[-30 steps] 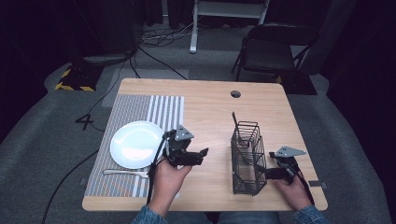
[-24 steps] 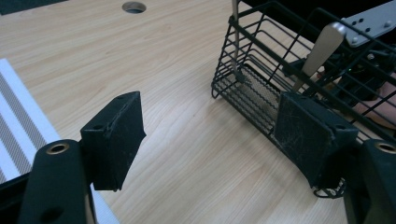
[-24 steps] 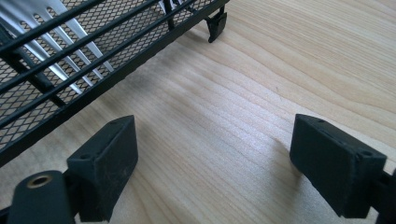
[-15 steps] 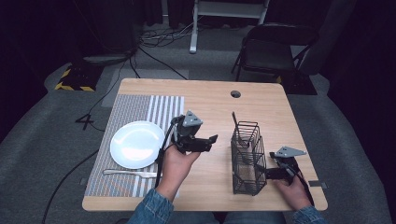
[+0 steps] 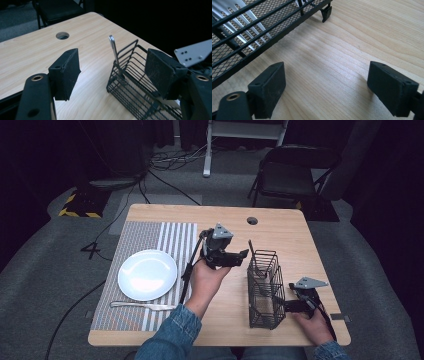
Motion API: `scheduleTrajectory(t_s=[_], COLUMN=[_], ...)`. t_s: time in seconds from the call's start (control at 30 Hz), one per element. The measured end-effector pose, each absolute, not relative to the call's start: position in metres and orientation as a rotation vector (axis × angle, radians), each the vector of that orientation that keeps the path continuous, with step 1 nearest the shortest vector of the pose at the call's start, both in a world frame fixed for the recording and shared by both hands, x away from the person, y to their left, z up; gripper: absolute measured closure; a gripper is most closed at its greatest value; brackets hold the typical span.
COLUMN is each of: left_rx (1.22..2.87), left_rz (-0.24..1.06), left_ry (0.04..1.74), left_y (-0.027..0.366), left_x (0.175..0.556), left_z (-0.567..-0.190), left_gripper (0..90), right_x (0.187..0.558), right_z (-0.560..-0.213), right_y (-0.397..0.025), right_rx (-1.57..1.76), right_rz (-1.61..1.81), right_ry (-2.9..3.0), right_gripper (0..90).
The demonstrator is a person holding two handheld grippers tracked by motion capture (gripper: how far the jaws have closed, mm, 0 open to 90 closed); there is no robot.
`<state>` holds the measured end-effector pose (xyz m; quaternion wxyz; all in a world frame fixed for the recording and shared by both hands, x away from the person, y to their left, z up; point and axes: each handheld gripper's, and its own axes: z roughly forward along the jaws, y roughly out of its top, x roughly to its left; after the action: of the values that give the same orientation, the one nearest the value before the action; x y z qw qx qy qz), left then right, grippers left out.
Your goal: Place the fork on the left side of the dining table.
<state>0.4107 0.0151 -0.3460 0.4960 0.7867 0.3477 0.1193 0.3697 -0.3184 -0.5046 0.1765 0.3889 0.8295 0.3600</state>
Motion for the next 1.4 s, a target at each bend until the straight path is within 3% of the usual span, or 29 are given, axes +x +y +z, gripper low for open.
scheduleTrajectory(t_s=[0.53, 1.17, 1.4], left_rx=[1.849, 1.857, 1.846], left_rz=[0.268, 0.193, 0.108], left_ry=[0.887, 0.918, 0.893], left_y=[-0.017, -0.022, -0.020], left_x=[0.428, 0.437, 0.437], left_z=[-0.365, -0.368, -0.365], left_gripper=[40.3, 80.5, 85.0], right_x=[0.370, 0.370, 0.370], right_z=[-0.504, -0.504, -0.504], right_y=[-0.320, -0.320, -0.320], right_rx=[1.068, 1.064, 1.063], right_rz=[1.035, 1.039, 1.039], right_ry=[2.367, 2.369, 2.369], right_gripper=[18.4, 19.0, 19.0])
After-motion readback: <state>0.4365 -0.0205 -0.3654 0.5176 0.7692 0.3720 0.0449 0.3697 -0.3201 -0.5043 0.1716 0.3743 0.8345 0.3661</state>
